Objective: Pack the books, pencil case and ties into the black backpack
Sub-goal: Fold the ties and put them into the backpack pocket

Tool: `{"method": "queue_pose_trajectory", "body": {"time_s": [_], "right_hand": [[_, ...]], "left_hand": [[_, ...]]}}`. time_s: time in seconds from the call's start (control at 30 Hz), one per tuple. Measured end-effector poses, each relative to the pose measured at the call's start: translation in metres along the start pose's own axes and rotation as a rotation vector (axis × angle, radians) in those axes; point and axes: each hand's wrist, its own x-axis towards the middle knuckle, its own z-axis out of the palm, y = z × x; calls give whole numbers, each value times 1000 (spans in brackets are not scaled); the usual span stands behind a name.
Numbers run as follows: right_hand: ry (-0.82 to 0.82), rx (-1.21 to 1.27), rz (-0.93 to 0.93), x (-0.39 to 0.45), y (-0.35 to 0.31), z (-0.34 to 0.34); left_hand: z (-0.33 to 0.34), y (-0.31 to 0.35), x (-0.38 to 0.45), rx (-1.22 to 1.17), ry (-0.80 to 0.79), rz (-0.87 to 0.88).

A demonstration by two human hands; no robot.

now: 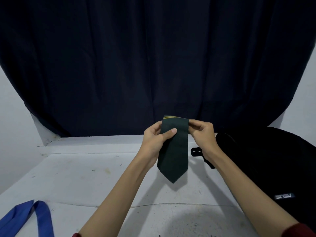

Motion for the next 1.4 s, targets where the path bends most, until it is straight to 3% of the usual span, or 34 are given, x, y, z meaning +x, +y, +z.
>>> {"method": "queue_pose_trajectory", "body": {"time_s": [0.4,0.83,0.93,1.07,1.27,1.4], "right_hand": [[-56,31,48,-4,-11,-3],[-80,77,242,-6,-26,0],[-137,64,180,-11,-30,3],[-55,59,93,-11,-31,9],[26,51,128,-5,-41,21],[74,82,92,0,-47,22]], "left_hand": [[2,-3,4,-7,74,72],[4,-4,8,26,201,152],[3,-4,8,48,202,158],[0,-6,8,62,141,160],[-2,-9,7,-109,12,30],[-5,-19,0,96,96,53]]}}
